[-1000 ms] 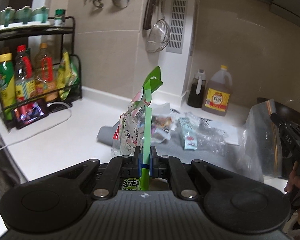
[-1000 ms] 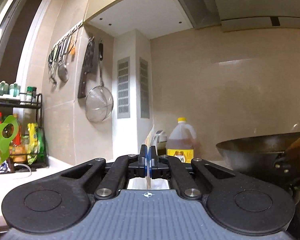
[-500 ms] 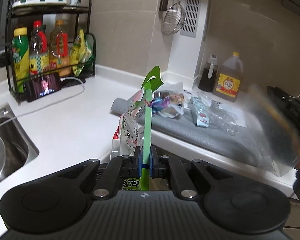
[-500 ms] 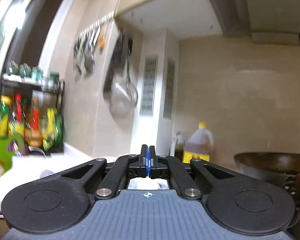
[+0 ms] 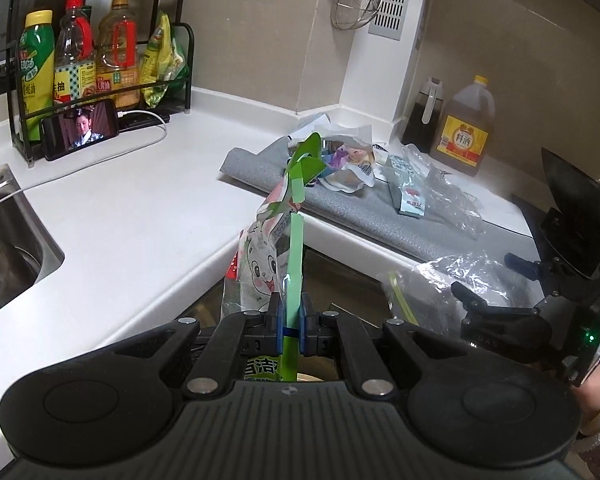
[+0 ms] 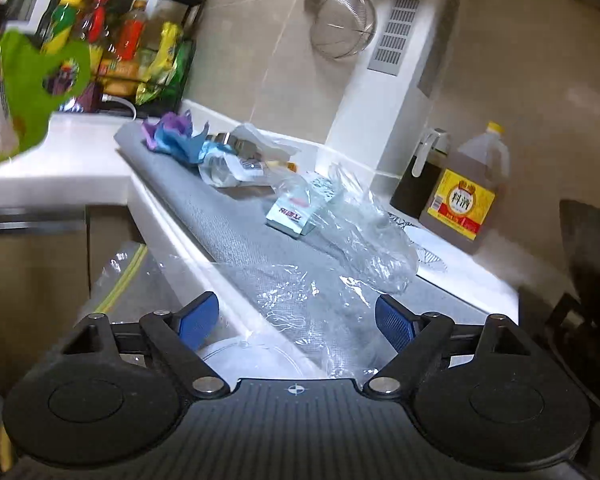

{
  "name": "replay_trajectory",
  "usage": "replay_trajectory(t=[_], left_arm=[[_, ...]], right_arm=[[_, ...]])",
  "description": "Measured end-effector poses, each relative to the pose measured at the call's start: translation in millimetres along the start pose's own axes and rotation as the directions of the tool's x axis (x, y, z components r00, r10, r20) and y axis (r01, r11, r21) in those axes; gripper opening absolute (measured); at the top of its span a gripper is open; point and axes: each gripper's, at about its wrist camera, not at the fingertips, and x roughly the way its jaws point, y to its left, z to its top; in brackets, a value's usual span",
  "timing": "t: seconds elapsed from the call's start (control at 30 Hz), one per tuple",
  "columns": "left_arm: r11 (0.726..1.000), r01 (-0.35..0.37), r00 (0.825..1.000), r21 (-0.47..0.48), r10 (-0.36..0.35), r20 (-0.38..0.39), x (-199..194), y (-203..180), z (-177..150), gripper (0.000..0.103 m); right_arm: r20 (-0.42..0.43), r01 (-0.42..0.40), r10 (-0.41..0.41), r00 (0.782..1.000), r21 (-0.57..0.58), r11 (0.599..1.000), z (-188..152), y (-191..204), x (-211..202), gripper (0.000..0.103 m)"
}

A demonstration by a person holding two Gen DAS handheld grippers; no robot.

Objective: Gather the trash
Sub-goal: 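Carry the snack bag and zip bag down toward the trash bin with both tools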

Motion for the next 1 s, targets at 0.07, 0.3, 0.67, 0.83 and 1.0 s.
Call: replay_trajectory(t=[0.07, 0.3, 0.67, 0.83, 1.0], left_arm=[[1.0, -0.001, 1.0, 0.001, 0.001, 0.003, 0.8, -0.2, 1.0, 0.007], [0.999, 0.021, 1.0, 0.025, -0.021, -0.003, 2.1, -10.2, -3.2, 0.007], [0.997, -0.046, 0.999, 0.06, 0.046, 0.005, -0.6, -14.7, -11.6, 0.007], [0.994, -0.086, 0.996, 0.071, 0.088, -0.019, 2.1, -15.1, -20.4, 0.007], [0.994, -0.077, 0.996, 0.078, 0.081, -0.05, 1.6, -15.2, -34.9, 0.007]], right_arm=[[-0.011, -0.022, 0.022, 1.0, 0.02, 1.0, -0.8, -5.3, 0.7, 0.084], [0.02, -0.051, 0.05, 0.999, 0.005, 0.999, -0.3, -12.0, -5.7, 0.005], [0.226, -0.106, 0.082, 0.971, 0.099, 0.989, 26.7, -25.9, -71.3, 0.002], [0.269, -0.2, 0.17, 0.948, 0.086, 0.976, 39.1, -14.2, -96.3, 0.002], [0.244, -0.266, 0.243, 0.939, 0.067, 0.962, 36.1, 7.4, -105.3, 0.002]])
